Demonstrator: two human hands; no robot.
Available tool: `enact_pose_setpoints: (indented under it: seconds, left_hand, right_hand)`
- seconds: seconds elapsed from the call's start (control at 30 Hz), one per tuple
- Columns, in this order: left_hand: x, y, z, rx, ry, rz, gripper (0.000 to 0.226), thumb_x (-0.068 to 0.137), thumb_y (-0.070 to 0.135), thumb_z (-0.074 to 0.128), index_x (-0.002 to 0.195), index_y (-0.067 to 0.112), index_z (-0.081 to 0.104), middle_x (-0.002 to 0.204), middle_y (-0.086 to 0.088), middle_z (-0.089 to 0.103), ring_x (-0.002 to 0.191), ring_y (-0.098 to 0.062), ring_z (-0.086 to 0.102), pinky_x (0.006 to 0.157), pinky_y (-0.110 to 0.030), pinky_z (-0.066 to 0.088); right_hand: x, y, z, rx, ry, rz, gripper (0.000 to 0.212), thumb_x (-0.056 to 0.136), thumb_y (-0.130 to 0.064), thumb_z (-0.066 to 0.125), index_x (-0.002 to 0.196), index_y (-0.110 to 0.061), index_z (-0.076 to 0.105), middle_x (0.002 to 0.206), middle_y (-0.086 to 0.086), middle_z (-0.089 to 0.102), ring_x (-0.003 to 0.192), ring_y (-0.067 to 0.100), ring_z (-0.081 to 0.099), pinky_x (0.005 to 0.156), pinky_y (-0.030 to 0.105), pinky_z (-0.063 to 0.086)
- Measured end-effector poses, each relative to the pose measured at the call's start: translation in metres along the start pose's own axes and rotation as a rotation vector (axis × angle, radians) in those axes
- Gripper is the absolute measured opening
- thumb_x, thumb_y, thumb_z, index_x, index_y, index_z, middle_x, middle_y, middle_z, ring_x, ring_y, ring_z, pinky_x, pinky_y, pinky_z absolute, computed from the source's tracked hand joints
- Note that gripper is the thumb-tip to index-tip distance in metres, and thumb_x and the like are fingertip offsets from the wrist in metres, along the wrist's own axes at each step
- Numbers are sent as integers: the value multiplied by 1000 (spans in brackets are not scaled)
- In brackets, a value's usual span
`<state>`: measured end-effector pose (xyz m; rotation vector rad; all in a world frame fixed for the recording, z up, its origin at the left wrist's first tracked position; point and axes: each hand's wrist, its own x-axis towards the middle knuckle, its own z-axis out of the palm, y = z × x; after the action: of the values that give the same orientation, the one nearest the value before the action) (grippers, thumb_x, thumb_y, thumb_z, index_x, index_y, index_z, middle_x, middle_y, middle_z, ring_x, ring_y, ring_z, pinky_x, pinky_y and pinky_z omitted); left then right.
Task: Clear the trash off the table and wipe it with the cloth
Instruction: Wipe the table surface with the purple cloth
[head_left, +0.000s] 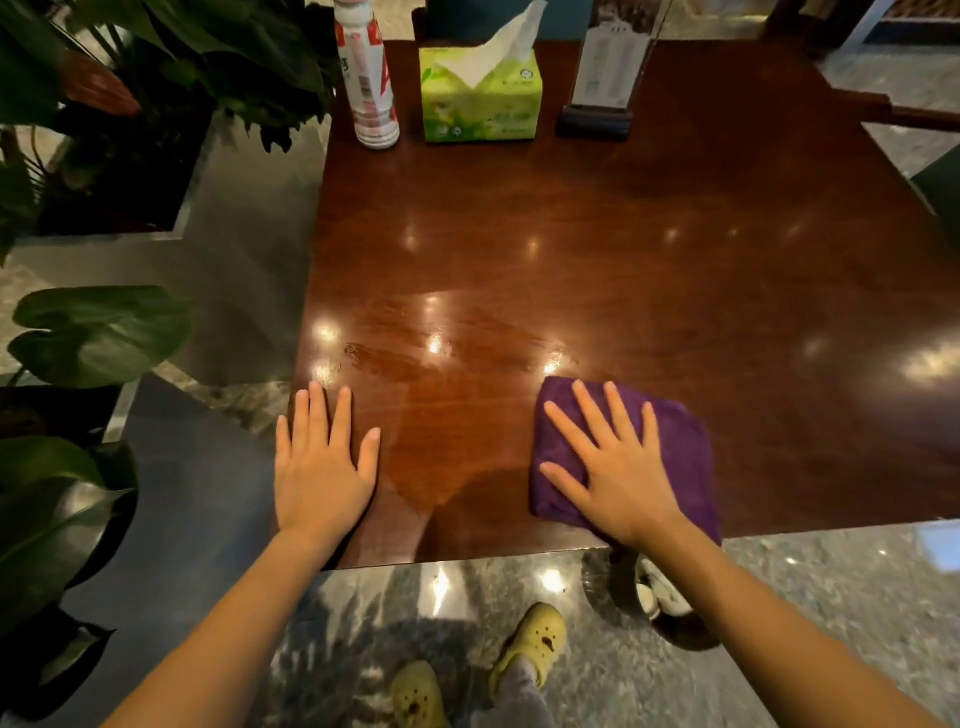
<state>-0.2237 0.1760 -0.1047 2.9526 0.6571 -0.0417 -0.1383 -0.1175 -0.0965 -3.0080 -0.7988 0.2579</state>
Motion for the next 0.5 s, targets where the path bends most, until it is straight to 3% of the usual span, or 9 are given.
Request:
enact_pose_setpoints:
  seconds: [0.1,0.2,0.27,0.4,0.5]
  left_hand:
    - [1,-1,1,-11,5,13,70,90,52,16,145,10,27,153,-19,24,144,-31,19,117,-45,15]
    - [1,0,2,-8,13,13,70,90,52,15,145,11,25,154,-19,22,145,-30,17,118,-44,14]
    - [1,-1,2,-15,8,15,70,90,52,13,146,12,22,155,-18,19,145,-29,15,118,-43,12]
    - [1,0,3,-31,11,16,72,89,53,8,147,11,18,156,-17,15,146,-27,10,119,-41,9]
    - [2,-1,5,-41,15,12,75,88,56,3,147,10,13,156,-16,12,146,-25,6,119,-40,7]
  right_hand:
    - [35,12,-8,55,36,127,75,79,-74,12,147,-42,14,161,-3,10,148,32,3,114,62,5]
    - [82,5,-14,74,57,173,79,75,-73,5,148,-42,9,162,-2,3,148,32,-3,114,62,1]
    - [109,-13,-17,72,51,131,79,76,-73,3,148,-41,6,162,-2,0,148,33,-5,114,63,0]
    - [150,-74,-19,81,49,-2,66,90,-65,22,149,-37,8,162,0,-1,148,35,-7,113,64,-4]
    - [169,-121,-17,89,37,-109,63,93,-61,21,150,-36,7,162,-1,-3,147,35,-9,113,64,-6]
